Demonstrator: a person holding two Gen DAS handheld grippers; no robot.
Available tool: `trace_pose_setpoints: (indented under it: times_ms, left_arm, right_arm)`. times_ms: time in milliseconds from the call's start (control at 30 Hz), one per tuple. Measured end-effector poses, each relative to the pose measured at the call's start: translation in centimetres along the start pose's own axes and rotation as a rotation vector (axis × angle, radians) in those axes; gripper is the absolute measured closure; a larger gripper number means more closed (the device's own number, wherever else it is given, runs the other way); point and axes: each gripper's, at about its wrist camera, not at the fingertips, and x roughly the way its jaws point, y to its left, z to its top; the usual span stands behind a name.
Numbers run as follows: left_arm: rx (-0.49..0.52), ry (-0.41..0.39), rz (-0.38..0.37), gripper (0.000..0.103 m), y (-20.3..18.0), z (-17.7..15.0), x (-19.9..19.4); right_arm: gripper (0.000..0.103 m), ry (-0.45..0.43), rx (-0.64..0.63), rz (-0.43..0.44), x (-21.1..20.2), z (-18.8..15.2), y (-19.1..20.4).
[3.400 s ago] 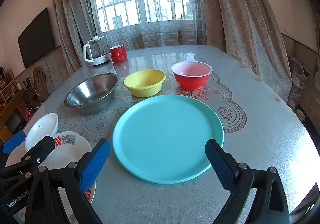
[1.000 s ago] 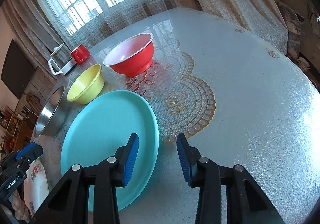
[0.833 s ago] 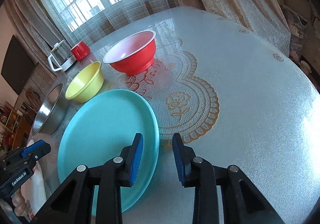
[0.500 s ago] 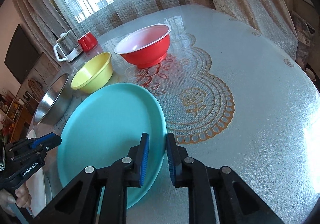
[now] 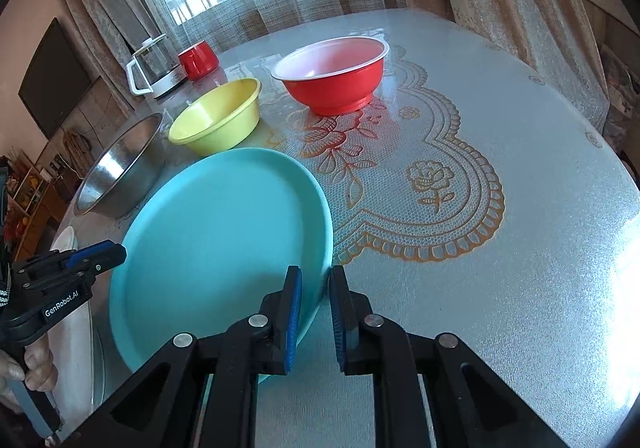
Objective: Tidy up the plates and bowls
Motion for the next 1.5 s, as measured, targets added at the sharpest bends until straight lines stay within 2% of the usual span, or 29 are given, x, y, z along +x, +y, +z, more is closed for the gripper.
trace_pose_setpoints:
  times_ms: [267,400,567,733,900,1067,1167,1300,1400,1500]
  left_arm:
    - [-0.065,-0.108,-0.042,0.089,1.6,-0.5,-3.3]
    - [-0.116,-0.161,-0.046,0.089,3.4,-1.1,-5.3]
    - [-0.212,-0.193,-0.04,0.089,6.8,-2.3,-7.1]
    - [-0.312,-0.205,-0.006,0.088,11.2,-3.9,-8.0]
    - [-0.419,-0.234,0.046,0.086,16.5,-6.3,-8.9]
    - [-0.498,-0.267,0.092,0.086,21.3,-9.0,-9.8]
    - [-0.534,-0.279,0.096,0.084,23.6,-10.6,-9.8]
    - [-0.583,-0.262,0.098,0.079,25.9,-12.5,-8.9]
    - [-0.627,-0.246,0.025,0.079,27.2,-13.5,-8.0]
    - [-0.661,-0.24,-0.006,0.079,28.1,-14.2,-7.3]
  right_arm:
    - [0.088,0.019,0.02,0.012,-0.3,-0.3,0.1]
    - [0.074,0.006,0.043,0.0,-0.9,-0.2,0.0]
    - [0.069,-0.074,0.001,-0.006,-2.6,0.5,1.7]
    - [0.069,-0.092,-0.092,0.128,-3.5,1.3,6.1]
    - [0.069,-0.013,-0.19,0.301,-2.3,1.4,12.4]
    - [0.069,0.115,-0.234,0.475,0.0,1.6,18.7]
    - [0.071,0.197,-0.252,0.545,1.7,1.6,22.7]
    - [0.073,0.264,-0.281,0.533,4.6,1.8,26.9]
    - [0.074,0.3,-0.297,0.474,7.0,1.8,29.2]
    - [0.075,0.328,-0.314,0.432,8.8,1.6,30.7]
